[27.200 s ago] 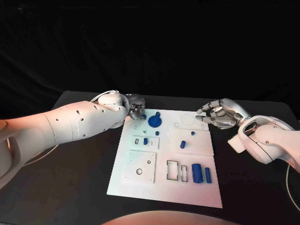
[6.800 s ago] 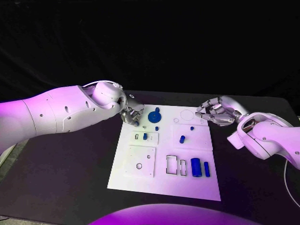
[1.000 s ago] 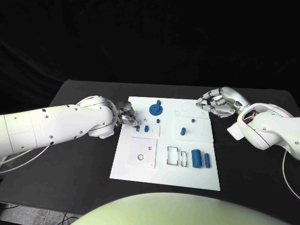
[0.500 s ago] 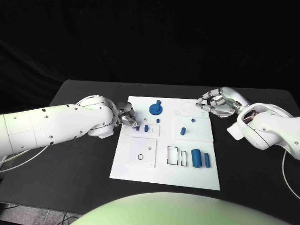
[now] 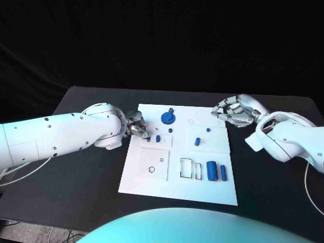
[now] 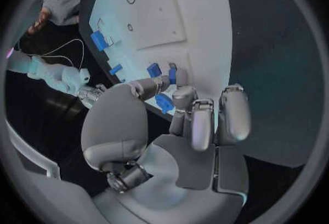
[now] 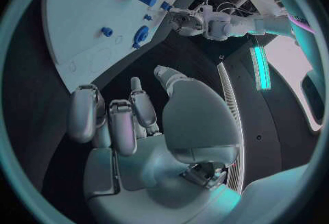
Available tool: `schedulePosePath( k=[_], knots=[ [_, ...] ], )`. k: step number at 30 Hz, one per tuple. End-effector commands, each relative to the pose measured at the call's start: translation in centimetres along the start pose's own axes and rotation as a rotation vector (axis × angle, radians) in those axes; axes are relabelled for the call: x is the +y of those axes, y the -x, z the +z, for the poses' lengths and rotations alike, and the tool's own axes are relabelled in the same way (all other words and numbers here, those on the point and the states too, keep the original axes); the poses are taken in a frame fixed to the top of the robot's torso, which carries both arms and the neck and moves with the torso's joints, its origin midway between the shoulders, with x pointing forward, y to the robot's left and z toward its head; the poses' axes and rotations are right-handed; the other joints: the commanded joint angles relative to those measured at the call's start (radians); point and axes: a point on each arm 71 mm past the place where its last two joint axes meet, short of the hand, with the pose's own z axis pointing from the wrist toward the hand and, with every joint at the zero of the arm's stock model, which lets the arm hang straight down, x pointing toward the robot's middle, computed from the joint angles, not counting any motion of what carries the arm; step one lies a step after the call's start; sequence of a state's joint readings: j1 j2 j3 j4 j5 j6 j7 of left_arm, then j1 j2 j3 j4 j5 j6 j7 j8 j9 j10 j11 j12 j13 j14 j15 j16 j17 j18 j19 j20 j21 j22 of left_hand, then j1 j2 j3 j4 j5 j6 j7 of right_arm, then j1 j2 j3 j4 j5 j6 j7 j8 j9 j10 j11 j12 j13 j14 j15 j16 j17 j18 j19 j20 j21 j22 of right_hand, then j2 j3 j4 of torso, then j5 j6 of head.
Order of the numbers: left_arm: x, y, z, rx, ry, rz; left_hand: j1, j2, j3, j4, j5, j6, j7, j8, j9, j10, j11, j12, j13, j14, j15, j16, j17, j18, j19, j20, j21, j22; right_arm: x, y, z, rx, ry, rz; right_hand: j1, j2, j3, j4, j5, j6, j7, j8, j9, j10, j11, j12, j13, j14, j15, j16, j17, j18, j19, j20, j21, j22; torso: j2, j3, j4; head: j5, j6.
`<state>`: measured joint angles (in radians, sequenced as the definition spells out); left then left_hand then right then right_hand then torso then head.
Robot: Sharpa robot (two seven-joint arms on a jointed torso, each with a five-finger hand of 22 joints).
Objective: Assemble the parts on the task board
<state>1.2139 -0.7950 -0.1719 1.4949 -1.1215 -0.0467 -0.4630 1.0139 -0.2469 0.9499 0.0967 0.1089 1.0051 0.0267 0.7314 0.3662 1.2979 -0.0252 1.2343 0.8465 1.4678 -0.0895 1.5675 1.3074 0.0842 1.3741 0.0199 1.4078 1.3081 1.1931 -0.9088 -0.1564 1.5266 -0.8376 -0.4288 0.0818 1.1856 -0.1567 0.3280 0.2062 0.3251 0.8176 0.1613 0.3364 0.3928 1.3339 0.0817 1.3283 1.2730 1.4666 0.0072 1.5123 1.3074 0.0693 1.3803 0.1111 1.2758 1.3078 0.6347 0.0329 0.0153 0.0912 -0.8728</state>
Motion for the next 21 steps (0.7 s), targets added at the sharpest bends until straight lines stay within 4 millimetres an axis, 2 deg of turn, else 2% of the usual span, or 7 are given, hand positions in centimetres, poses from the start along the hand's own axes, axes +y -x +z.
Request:
schedulePosePath(
  k=[1,6,16,21],
  knots=[
    [0.25,-0.34,0.06,0.014,0.015,-0.012,0.038,0.031,0.101,-0.106,0.01,0.016,-0.005,0.006,0.001,0.031,-0.025,0.006,0.002,0.103,-0.007,0.003,0.263,-0.015,0.005,0.0,0.006,0.001,0.06,-0.12,0.0,0.008,0.008,0.0,-0.003,-0.001,0.001,0.006,0.004,-0.008,-0.001,0.004,-0.001,0.001,-0.005,0.004,0.0,0.065,-0.004,-0.005,0.089,0.01,0.0,-0.003,-0.002,0.02,0.0,-0.0004,0.0007,0.001,0.0],
    [0.18,-0.27,0.02,0.003,0.008,-0.032,0.038,0.029,0.103,-0.11,0.021,0.02,-0.006,0.007,0.0,0.032,-0.026,0.009,0.003,0.103,-0.008,0.003,0.263,-0.016,0.007,0.0,0.008,0.004,0.05,-0.14,0.0,0.008,0.008,0.0,-0.004,-0.001,0.0,0.007,0.004,-0.008,-0.001,0.004,-0.001,0.0,-0.005,0.003,0.0,0.065,-0.004,-0.005,0.089,0.01,-0.001,-0.003,-0.002,0.019,0.0,-0.0007,0.0005,0.001,0.0],
    [0.14,-0.34,-0.19,0.014,-0.012,-0.044,0.04,0.027,0.105,-0.112,0.025,0.022,-0.007,0.009,0.001,0.036,-0.027,0.014,0.012,0.103,-0.008,0.003,0.263,-0.017,0.009,0.0,0.009,0.006,0.0,-0.19,0.0,0.01,0.006,0.003,-0.006,-0.001,0.0,0.009,0.004,-0.008,-0.001,0.004,-0.001,0.0,-0.005,0.004,0.0,0.065,-0.004,-0.005,0.09,0.01,-0.001,-0.003,-0.002,0.019,0.0,0.0005,0.0006,-0.003,0.0],
    [0.14,-0.46,-0.21,0.035,-0.018,-0.036,0.041,0.022,0.105,-0.115,0.027,0.025,-0.008,0.011,0.001,0.04,-0.027,0.02,0.022,0.103,-0.009,0.003,0.263,-0.017,0.01,0.0,0.01,0.008,0.0,-0.21,0.01,0.011,0.006,0.005,-0.006,-0.001,0.0,0.009,0.004,-0.008,-0.001,0.004,-0.001,0.0,-0.005,0.004,0.0,0.065,-0.004,-0.005,0.09,0.01,-0.001,-0.003,-0.002,0.019,0.001,0.0003,-0.0002,0.0,0.0]
  ],
)
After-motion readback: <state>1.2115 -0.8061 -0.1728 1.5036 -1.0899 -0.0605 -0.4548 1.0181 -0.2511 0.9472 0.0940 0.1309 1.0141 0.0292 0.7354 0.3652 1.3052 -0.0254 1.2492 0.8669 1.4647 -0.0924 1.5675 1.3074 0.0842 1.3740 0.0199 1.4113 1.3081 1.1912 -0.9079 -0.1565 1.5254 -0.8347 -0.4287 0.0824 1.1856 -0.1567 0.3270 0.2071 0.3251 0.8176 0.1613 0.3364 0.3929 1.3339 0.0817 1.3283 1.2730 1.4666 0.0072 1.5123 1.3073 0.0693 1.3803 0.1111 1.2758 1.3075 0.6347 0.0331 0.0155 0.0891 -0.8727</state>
